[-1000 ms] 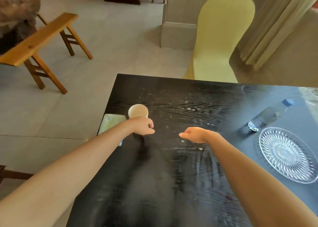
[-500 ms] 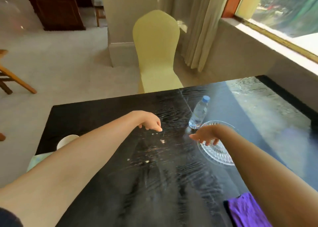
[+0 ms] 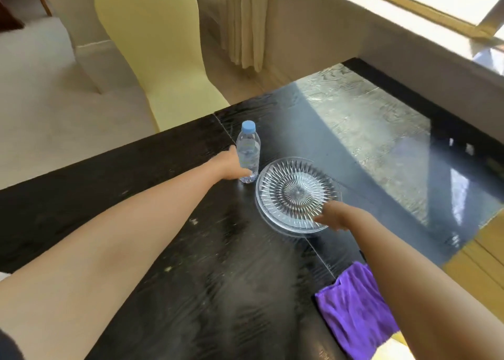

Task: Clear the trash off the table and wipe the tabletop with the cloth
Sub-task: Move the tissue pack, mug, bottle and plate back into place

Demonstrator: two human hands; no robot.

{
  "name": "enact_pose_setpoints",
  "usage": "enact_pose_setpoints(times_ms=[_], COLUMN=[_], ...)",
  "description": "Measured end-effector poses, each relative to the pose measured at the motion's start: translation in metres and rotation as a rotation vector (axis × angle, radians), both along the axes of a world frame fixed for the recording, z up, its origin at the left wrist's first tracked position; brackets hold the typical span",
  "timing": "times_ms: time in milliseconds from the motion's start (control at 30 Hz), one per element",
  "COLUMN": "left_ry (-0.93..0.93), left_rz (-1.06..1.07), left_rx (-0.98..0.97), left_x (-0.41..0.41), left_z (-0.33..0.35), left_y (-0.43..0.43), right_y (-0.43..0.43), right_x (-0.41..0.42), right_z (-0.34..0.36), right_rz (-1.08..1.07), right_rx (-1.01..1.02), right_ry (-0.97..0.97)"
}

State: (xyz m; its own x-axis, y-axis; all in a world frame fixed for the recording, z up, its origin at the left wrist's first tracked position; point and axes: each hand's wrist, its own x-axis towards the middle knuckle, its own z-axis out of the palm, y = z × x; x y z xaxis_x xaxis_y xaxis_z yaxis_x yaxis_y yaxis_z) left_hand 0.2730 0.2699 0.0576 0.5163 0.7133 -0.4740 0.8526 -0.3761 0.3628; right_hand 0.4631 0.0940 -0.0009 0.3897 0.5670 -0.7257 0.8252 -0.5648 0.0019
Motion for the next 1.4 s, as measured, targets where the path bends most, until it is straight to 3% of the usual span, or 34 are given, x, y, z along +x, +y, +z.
enact_pose_setpoints(times_ms=[133, 267, 533, 800, 1033, 1300, 1400], left_ry=[-0.279, -0.476, -0.563, -0.568, -0.538, -0.563, -0.547], left_rz=[0.195, 0.280, 0.326, 0.393, 0.474, 0.694, 0.710], left_rx=[0.025, 0.014, 0.044, 0.098, 0.152, 0.230, 0.224], left_x=[0.020, 0.032, 0.036, -0.022, -0.138, -0.281, -0.297], left_z=[-0.032, -0.052, -0.061, -0.047, -0.012, 0.026, 0.032], left_y=[0.022, 0.028, 0.029, 0.011, -0.005, -0.048, -0.062], right_y=[-0.012, -0.012, -0.006, -0.003, 0.013, 0.049, 0.048], right_x=[0.025, 0.027, 0.028, 0.008, -0.026, -0.120, -0.138], right_z=[-0.048, -0.074, -0.098, -0.082, -0.051, -0.025, -0.027], right_rz=[-0.274, -0.570, -1.030, -1.347, -1.262, -1.035, -1.014], right_rx=[0.277, 0.394, 0.557, 0.736, 0.823, 0.725, 0.693], right_ry=[-0.022, -0.009, 0.072, 0.517, 0.710, 0.881, 0.941])
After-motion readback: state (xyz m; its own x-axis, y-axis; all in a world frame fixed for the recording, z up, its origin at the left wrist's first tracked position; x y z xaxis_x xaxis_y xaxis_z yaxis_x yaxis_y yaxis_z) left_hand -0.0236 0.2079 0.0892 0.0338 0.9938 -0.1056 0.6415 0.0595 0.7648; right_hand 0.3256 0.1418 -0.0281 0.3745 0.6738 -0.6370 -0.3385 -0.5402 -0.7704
